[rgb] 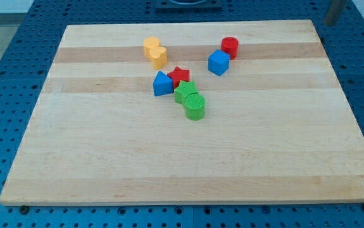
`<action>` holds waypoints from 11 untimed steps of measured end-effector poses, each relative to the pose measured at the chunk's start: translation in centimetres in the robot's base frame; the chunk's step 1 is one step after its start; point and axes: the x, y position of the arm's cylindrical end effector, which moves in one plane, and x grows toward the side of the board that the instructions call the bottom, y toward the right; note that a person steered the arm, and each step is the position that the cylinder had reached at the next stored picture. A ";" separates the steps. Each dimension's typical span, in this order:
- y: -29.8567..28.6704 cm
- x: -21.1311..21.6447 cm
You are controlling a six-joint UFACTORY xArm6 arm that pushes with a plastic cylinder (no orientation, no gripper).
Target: Separate red circle from blue cube
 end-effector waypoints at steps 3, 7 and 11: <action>-0.2 9.1; -13.4 0.6; -27.6 1.2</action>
